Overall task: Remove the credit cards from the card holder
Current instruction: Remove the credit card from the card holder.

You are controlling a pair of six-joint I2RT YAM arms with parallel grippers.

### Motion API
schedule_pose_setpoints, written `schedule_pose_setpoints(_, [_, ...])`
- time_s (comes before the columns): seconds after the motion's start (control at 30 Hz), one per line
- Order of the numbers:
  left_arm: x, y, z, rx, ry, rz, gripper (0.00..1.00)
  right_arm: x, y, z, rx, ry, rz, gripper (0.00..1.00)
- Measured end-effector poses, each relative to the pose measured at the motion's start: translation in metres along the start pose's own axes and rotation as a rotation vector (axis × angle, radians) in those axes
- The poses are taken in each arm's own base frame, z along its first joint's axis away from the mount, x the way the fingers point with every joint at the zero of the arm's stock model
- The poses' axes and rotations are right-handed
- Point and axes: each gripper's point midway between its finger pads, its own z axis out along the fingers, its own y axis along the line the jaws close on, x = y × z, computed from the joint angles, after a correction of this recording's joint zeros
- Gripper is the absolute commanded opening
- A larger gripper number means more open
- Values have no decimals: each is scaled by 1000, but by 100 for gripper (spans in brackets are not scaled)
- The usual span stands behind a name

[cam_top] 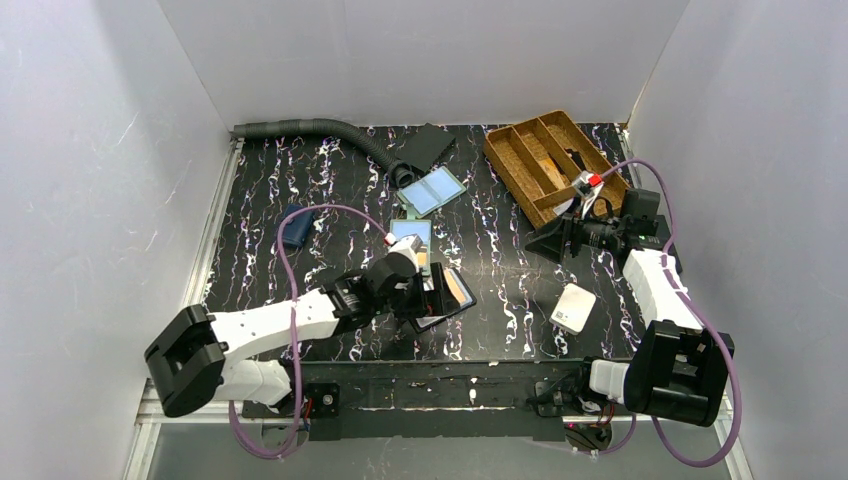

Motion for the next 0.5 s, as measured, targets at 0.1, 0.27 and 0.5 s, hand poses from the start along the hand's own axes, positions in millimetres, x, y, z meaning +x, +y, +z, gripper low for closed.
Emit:
schedule_pose_setpoints(0.1, [-3,5,10,-65,7,-11,85,2,1,3,-1,9,-1,74])
schedule_pose_setpoints(0.27, [-10,10,24,-161,15,-26,84,13,6,20,-11,71,-1,60])
schedule_pose_setpoints(0.5, [-10,18,30,-230,21,-34,72,43,36,68,-78,217,11,27])
